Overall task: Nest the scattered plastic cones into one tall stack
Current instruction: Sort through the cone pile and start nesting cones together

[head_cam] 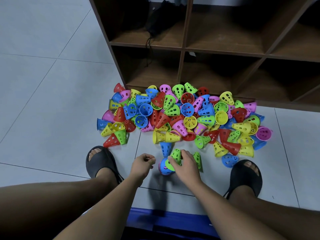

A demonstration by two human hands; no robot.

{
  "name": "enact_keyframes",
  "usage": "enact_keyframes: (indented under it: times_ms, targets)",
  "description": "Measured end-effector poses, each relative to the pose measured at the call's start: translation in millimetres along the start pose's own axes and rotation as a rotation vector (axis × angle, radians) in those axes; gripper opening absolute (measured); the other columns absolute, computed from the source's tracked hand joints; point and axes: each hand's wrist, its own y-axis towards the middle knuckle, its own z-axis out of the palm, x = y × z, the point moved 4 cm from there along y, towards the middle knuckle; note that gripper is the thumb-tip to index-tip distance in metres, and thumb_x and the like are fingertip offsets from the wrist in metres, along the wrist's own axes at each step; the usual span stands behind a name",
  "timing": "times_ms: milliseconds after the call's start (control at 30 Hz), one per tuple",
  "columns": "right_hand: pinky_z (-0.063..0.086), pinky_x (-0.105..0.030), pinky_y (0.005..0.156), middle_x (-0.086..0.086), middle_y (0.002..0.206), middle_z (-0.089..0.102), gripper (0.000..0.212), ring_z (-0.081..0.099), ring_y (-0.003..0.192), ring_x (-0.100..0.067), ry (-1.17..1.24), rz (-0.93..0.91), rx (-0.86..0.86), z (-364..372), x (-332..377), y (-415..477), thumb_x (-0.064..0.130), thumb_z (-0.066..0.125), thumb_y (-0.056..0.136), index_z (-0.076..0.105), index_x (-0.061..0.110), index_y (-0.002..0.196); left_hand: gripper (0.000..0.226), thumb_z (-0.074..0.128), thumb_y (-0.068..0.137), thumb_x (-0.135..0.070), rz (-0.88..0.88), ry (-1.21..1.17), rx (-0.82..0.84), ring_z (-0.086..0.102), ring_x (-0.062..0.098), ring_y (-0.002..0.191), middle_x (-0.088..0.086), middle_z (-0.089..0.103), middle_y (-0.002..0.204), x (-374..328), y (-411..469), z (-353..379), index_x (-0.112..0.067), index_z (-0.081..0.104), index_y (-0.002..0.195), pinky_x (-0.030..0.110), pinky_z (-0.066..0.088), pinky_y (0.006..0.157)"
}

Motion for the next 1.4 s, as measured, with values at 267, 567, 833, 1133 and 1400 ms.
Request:
enact_keyframes:
  times_ms: [267, 567, 833, 1133, 1400]
  targets:
    - [0.049, -0.034, 0.085, 0.014, 0.099, 0.056, 0.034, 0.055, 0.1, -0.014, -0.159, -0.194, 0.119, 2.9, 9.2, -10.2, 0.051, 0.073, 0.079, 0.061, 0.031, 0.103, 0.01, 0.074, 0.097, -0.026, 0.036, 0.053, -0.222, 0.073, 0.022, 0.089, 0.001, 0.077, 0.1, -10.4, 47.0, -58.9, -0.023, 0.072, 0.107, 0.032, 0.053, 0.07]
    - [0.049, -0.028, 0.093, 0.019, 0.117, 0.053, 0.059, 0.051, 0.114, -0.008, -0.171, -0.185, 0.187, 10.3, 7.0, -25.3, 0.06, 0.077, 0.076, 0.055, 0.036, 0.125, 0.047, 0.076, 0.093, -0.037, 0.196, 0.477, -0.433, 0.046, 0.036, 0.138, 0.01, 0.049, 0.15, -43.5, 88.1, -119.6, -0.022, 0.063, 0.135, 0.051, 0.044, 0.11]
    - [0.047, -0.028, 0.094, 0.014, 0.117, 0.051, 0.062, 0.052, 0.113, -0.013, -0.204, -0.258, 0.219, 15.4, -1.7, -32.8, 0.064, 0.078, 0.078, 0.057, 0.029, 0.124, 0.041, 0.07, 0.096, -0.044, 0.14, 0.828, -0.23, 0.036, 0.035, 0.146, -0.003, 0.041, 0.164, -32.0, 109.0, -119.5, -0.03, 0.069, 0.135, 0.057, 0.042, 0.112]
    - [0.048, -0.042, 0.102, 0.005, 0.128, 0.053, 0.045, 0.051, 0.123, -0.022, -0.335, -0.132, 0.084, 2.2, -26.7, -5.9, 0.055, 0.047, 0.103, 0.06, 0.028, 0.136, 0.035, 0.074, 0.093, -0.018, 0.219, 0.742, -0.218, 0.047, 0.032, 0.132, 0.005, 0.054, 0.133, -27.0, 97.6, -99.8, -0.02, 0.072, 0.128, 0.044, 0.049, 0.101]
    - [0.043, -0.047, 0.11, 0.0, 0.164, 0.025, 0.059, 0.039, 0.14, -0.031, -0.471, 0.168, 0.222, 4.8, -60.9, 12.1, 0.057, 0.045, 0.105, 0.03, 0.047, 0.162, 0.064, 0.085, 0.082, -0.029, 0.292, 0.495, -0.356, 0.049, 0.026, 0.13, -0.001, 0.048, 0.142, -14.3, 75.7, -91.4, -0.029, 0.057, 0.139, 0.047, 0.052, 0.099]
